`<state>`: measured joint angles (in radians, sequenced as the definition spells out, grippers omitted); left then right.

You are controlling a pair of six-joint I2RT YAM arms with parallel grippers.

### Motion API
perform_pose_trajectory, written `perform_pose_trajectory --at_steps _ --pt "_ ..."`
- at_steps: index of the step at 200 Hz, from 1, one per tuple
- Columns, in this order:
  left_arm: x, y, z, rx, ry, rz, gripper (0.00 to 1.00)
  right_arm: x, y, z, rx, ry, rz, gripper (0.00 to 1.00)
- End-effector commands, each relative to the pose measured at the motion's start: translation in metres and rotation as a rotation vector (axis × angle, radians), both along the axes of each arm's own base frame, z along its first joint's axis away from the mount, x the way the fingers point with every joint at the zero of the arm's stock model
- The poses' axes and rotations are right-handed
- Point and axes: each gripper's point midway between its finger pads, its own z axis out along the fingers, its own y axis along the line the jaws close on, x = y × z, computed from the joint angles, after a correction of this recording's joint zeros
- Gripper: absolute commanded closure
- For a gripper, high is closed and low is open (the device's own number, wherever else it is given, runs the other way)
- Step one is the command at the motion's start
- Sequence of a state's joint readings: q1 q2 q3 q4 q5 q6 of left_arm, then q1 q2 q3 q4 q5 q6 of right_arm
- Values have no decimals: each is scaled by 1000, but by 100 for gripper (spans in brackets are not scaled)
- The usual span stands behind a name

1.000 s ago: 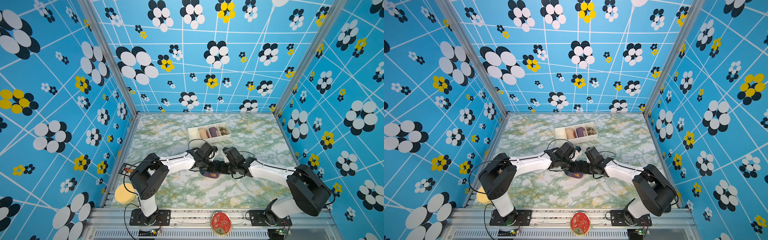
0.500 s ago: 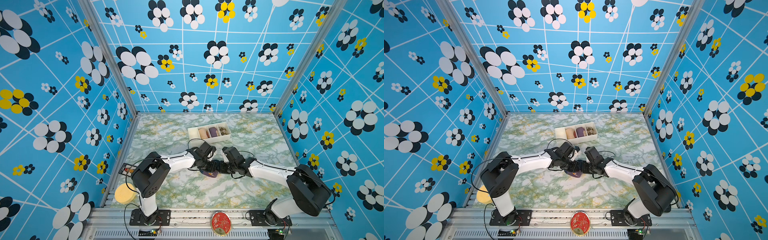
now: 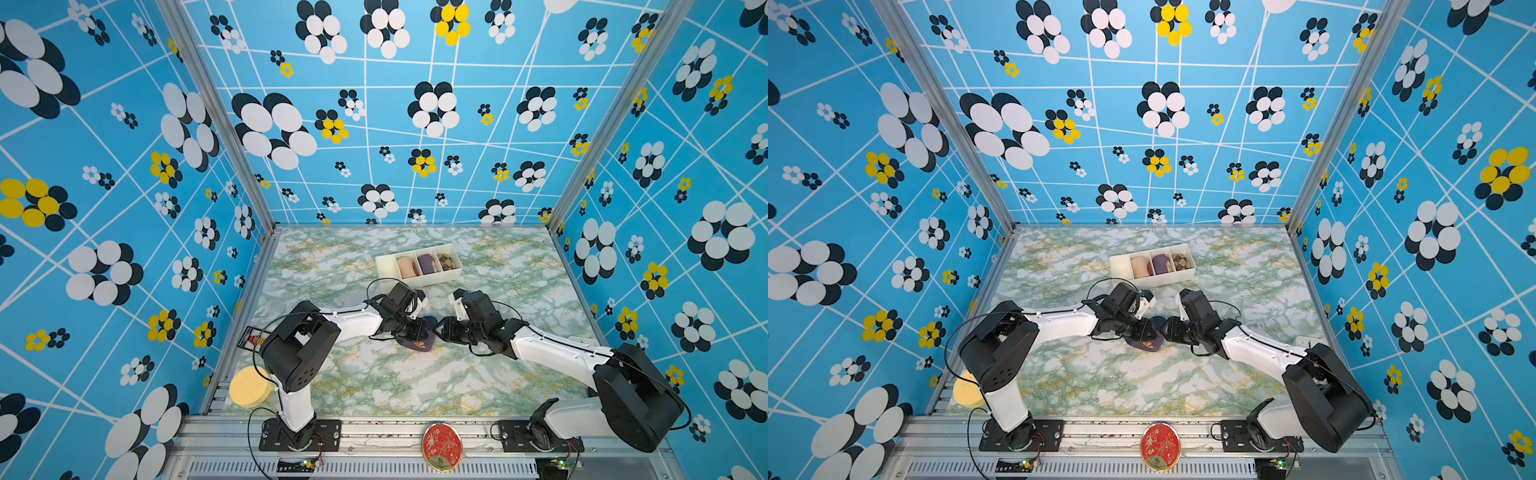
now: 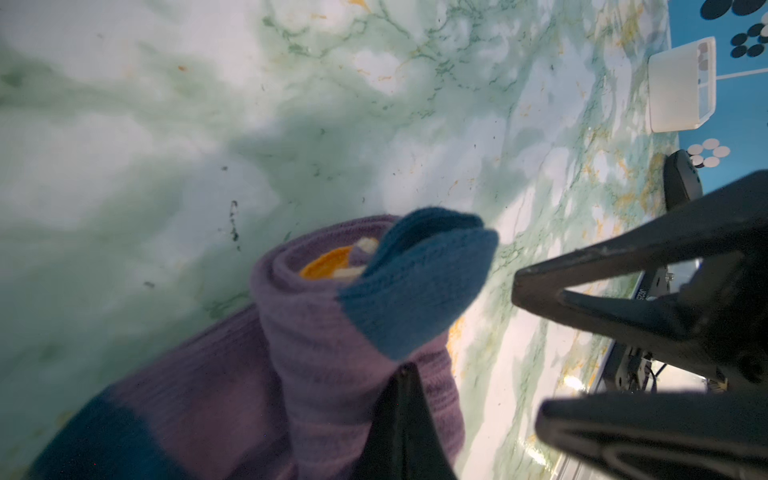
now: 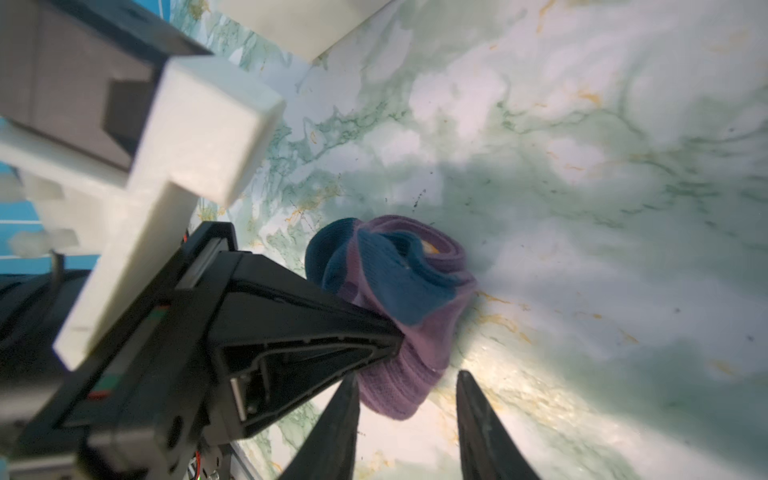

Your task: Roll the socks

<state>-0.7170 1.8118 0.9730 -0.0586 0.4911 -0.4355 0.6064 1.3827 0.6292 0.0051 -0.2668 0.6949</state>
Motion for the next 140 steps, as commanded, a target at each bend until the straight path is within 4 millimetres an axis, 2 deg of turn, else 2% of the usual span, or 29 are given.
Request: perform_pose_trajectory --at_steps 1,58,90,140 --pt "-13 40 -54 157 117 69 100 -2 -5 -8 18 27 -20 61" --pt "-11 49 -53 106 123 91 100 2 -7 -33 -43 77 -32 68" --pt "-10 47 -52 71 123 91 100 10 -2 -38 -115 55 -24 69" --pt "-10 51 -54 50 132 100 100 20 8 -42 -130 42 -10 69"
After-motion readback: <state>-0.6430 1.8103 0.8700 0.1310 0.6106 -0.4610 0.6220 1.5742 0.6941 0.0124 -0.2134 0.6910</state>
